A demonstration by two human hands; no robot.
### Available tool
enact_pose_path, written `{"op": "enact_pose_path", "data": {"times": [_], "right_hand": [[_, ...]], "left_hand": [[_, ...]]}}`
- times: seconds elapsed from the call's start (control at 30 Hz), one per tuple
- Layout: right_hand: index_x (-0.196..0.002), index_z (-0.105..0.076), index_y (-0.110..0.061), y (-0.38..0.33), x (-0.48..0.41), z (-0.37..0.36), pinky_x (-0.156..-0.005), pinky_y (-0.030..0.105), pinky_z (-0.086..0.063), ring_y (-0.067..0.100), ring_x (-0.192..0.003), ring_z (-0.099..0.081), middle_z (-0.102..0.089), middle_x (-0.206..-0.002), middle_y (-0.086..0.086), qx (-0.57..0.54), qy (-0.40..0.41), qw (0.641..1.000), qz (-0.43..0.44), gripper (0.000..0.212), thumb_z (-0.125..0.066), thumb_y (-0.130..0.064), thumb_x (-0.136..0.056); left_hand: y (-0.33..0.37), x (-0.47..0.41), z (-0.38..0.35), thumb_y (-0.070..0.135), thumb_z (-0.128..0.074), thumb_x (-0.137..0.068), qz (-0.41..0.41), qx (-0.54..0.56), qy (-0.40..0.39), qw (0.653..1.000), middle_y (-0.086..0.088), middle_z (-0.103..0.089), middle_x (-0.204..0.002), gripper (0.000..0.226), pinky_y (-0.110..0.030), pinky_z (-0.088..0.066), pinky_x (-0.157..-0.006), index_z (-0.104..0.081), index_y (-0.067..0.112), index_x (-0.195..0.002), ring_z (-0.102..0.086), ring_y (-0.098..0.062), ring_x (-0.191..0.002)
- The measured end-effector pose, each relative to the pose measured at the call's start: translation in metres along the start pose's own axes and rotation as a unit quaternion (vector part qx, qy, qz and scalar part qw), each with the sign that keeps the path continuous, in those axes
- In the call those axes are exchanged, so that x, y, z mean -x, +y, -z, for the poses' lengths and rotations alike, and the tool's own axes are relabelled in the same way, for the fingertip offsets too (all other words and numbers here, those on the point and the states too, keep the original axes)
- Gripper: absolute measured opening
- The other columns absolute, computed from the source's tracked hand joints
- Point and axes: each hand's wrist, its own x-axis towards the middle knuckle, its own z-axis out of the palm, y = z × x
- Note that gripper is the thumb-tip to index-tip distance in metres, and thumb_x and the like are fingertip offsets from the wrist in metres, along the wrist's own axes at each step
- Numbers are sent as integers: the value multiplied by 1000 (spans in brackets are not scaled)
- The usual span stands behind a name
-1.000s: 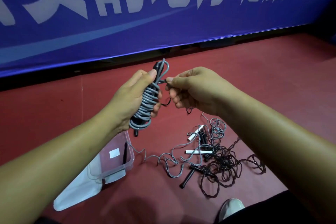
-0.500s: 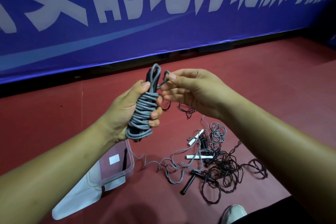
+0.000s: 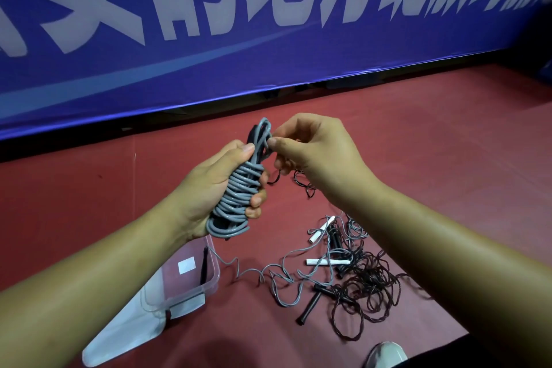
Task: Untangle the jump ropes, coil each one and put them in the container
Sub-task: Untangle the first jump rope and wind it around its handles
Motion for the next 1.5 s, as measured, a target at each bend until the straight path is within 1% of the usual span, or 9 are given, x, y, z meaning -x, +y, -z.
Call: {"op": "enact_pose_path", "data": {"times": [0.2, 0.4, 0.53, 0.7, 0.83, 1.0, 1.17, 1.37, 1.5], "right_hand": [[-84, -58, 8, -2, 3, -4, -49, 25, -52, 16, -48, -63, -64, -64, 19, 19, 12, 1000, -2, 9, -65, 7, -89], [-84, -61, 7, -2, 4, -7, -77, 49, -62, 29, -67, -73, -71, -68, 17, -16, 11, 1000, -13, 15, -68, -6, -89], [-94, -57, 8, -4, 11, -12, -48, 18, -47, 13, -58, -68, -72, -76, 18, 52, 36, 998, 15, 30, -77, -14, -86], [-113, -58, -15, -1, 5, -12, -65, 35, -59, 27, -69, -72, -60, -78, 13, 29, 5, 997, 71, 32, -65, 6, -90], [-111, -69, -16, 1, 4, -15, -51, 17, -47, 23, -71, -74, -58, -72, 0, 93, -5, 993, 73, 29, -63, 4, -91], [-94, -64, -26, 6, 2, -21, -66, 48, -58, 25, -68, -71, -66, -75, 9, 131, 33, 986, 99, 27, -62, 0, -85], [-95, -67, -13, 3, -2, -19, -48, 14, -42, 20, -68, -72, -73, -76, 8, 140, -2, 988, 67, 10, -72, -8, -88], [-80, -60, -9, 0, -5, -13, -58, 26, -49, 15, -61, -67, -67, -74, 10, 212, -53, 971, 96, 17, -75, -14, -87], [-83, -54, -14, -2, -8, -5, -59, 15, -43, 2, -57, -56, -55, -94, 4, 266, 1, 959, 95, 17, -64, -19, -96]], "left_hand": [[0, 0, -2, 28, -50, -93, -3, -30, 5, 1000, -15, -51, -73, 16, -26, -40, -47, -42, 20, -105, -47, -22, -51], [1, 0, -1, 30, -54, -91, -10, -67, 34, 997, -16, -51, -71, 19, -26, -40, -46, -43, 14, -91, -47, -22, -49], [1, 0, 0, 30, -54, -91, -16, -83, 38, 996, -17, -52, -73, 19, -27, -41, -46, -44, 15, -86, -48, -23, -49], [5, 1, 0, 31, -51, -95, -7, -71, 24, 997, -13, -51, -74, 18, -26, -42, -46, -48, 13, -92, -48, -22, -50], [6, 3, 1, 30, -51, -96, -3, -75, 33, 997, -13, -52, -74, 18, -26, -42, -47, -51, 13, -91, -48, -23, -51], [7, 4, 2, 32, -55, -93, 10, -47, 41, 998, -14, -53, -73, 22, -26, -42, -46, -50, 13, -104, -49, -22, -49], [9, 6, 4, 34, -58, -89, 13, -33, 56, 998, -15, -53, -74, 29, -26, -42, -46, -51, 15, -109, -50, -23, -49], [3, 8, 3, 31, -57, -89, 6, -51, 66, 997, -17, -53, -72, 20, -27, -43, -48, -52, 17, -102, -51, -24, -51], [3, 9, -4, 28, -52, -98, -11, -66, 71, 995, -16, -54, -72, 13, -27, -44, -48, -53, 15, -98, -50, -23, -51]]}}
